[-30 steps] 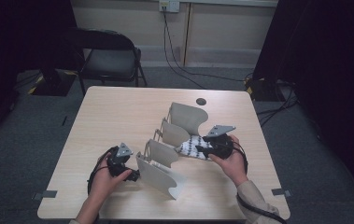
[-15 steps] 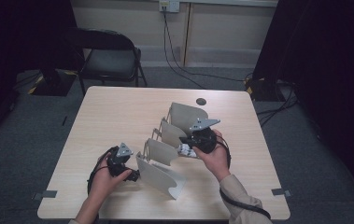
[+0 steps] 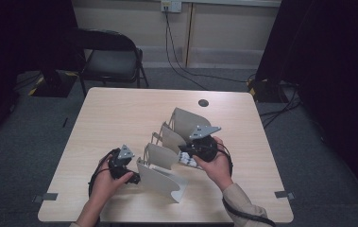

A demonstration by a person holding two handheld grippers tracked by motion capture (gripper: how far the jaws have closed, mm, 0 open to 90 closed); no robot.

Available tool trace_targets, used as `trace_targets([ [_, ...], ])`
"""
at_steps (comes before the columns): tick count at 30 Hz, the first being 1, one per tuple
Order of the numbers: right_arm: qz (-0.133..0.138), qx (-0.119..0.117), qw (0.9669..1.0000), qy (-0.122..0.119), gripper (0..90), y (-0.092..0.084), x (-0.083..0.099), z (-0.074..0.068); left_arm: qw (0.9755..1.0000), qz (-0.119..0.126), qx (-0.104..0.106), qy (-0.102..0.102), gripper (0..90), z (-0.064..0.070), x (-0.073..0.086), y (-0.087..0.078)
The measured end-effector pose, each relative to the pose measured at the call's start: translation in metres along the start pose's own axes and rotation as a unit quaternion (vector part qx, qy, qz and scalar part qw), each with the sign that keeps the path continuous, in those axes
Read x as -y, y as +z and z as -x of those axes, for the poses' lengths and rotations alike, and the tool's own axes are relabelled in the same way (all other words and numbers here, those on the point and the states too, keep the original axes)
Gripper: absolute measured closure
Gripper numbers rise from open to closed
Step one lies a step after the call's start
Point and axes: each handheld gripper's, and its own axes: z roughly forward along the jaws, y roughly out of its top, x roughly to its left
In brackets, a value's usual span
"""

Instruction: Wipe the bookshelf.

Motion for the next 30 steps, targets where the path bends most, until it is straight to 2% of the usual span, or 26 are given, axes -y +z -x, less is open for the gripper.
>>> trace_targets([
  [3, -0.001, 0.006, 1.0, -0.005, 68.3, -0.005, 0.007, 0.003, 1.0, 0.0, 0.0, 0.0, 0.0, 0.0, 0.0, 0.0],
  [5, -0.002, 0.011, 0.9999, 0.0, 63.5, -0.011, 0.014, 0.009, 1.0, 0.003, 0.0, -0.004, 0.0, 0.001, 0.0, 0.0],
  [11, -0.019, 0.038, 0.999, 0.017, 57.7, -0.025, 0.037, 0.03, 1.0, 0.003, 0.0, -0.003, 0.0, 0.001, 0.0, 0.0],
  [15, -0.043, 0.04, 0.9982, 0.011, 51.6, -0.017, 0.05, 0.034, 1.0, 0.002, 0.0, -0.003, 0.0, 0.0, 0.0, 0.0],
  [19, -0.058, 0.042, 0.9971, 0.027, 42.4, -0.002, 0.06, 0.033, 1.0, 0.001, 0.0, -0.002, 0.0, 0.0, 0.0, 0.0],
  [23, -0.069, 0.052, 0.9962, 0.012, 36.2, 0.013, 0.068, 0.033, 1.0, 0.003, 0.0, -0.003, 0.0, 0.001, 0.0, 0.0],
  [28, -0.071, 0.063, 0.9955, 0.004, 33.0, 0.018, 0.073, 0.034, 1.0, 0.0, 0.0, 0.0, 0.0, 0.0, 0.0, 0.0],
  [30, -0.07, 0.062, 0.9956, 0.009, 36.0, 0.018, 0.076, 0.036, 1.0, 0.0, 0.0, 0.0, 0.0, 0.0, 0.0, 0.0],
])
